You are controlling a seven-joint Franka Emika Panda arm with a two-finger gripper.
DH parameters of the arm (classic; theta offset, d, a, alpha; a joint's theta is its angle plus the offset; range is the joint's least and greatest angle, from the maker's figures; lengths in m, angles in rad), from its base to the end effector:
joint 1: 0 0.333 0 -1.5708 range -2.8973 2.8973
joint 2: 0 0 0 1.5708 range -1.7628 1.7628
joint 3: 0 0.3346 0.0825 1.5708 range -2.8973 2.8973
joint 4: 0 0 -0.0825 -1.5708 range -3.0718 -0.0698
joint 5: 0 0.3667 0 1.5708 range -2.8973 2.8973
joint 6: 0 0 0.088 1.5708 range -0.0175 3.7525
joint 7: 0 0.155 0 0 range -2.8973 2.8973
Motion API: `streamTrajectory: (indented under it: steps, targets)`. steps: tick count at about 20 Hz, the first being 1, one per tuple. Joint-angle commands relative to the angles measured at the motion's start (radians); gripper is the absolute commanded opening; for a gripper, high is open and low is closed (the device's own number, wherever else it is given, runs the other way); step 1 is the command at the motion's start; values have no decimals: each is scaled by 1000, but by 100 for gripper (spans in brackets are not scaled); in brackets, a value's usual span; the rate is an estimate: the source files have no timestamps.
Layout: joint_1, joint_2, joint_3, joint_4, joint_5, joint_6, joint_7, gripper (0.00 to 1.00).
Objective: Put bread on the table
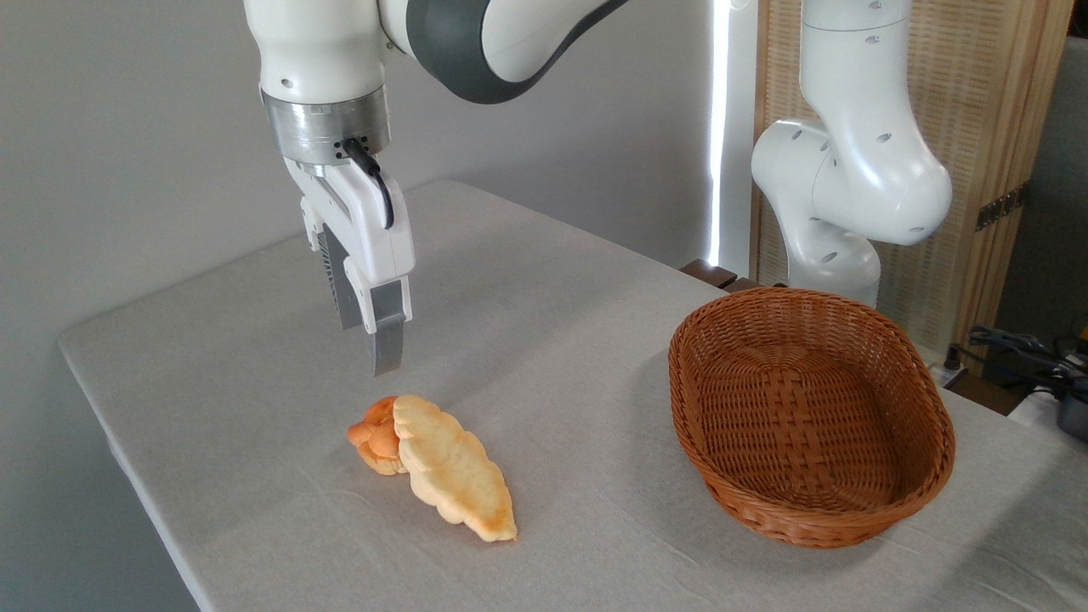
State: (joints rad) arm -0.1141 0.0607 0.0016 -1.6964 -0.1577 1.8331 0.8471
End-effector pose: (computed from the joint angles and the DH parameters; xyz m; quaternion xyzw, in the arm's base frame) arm 0.5722 -0.0847 0.5288 0.8918 -0.4443 0.0629 0.0580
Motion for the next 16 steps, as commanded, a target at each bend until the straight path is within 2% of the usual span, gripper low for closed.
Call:
streamTrajectory:
  steps: [1,3,5,6,8,10,13,16]
  targets:
    - [5,-15,12,11,15,-3,0,100]
    - [14,-27,20,20,12,-3,-8,100]
    - [20,-53,53,35,10,-18,-14,100]
    - [37,-71,61,35,4,-38,-14,100]
    - [103,-78,38,56,1,-131,-14,100]
    - [135,-73,12,136,6,-240,-14,100]
    - [137,-70,9,146,17,-264,-25,100]
    - [136,-65,1,147,35,-258,-82,100]
